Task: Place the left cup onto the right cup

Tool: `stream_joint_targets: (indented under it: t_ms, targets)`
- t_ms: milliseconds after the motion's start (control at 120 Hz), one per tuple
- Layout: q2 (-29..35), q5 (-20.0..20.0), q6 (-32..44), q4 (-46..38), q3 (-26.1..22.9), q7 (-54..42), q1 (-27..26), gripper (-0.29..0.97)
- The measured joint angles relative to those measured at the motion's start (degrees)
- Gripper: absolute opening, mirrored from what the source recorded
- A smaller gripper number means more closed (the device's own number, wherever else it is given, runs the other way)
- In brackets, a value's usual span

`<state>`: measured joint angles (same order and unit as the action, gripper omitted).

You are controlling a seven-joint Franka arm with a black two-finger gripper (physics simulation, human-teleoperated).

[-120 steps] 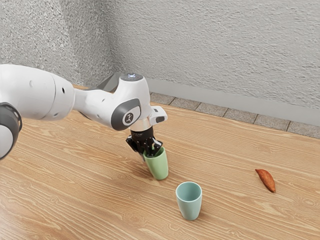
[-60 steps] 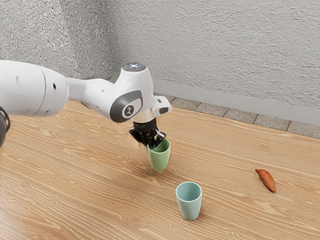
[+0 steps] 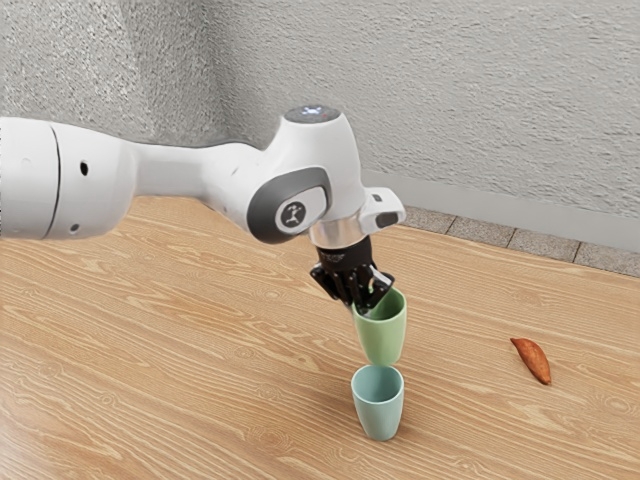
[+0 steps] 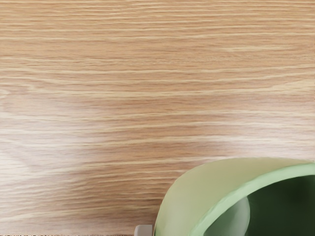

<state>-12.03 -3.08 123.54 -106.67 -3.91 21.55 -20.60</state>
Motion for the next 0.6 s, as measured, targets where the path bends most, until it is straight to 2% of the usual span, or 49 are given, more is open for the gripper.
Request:
stream_joint_targets:
  t_ms: [300,600]
  targets:
    - [-1.78,-0.44,-0.30,2.18,-0.04,1.71,-0.23,-0.10]
    - [1.37,-0.66,-0.69,-1.12,-0.05,3.07,-0.84,-0.10]
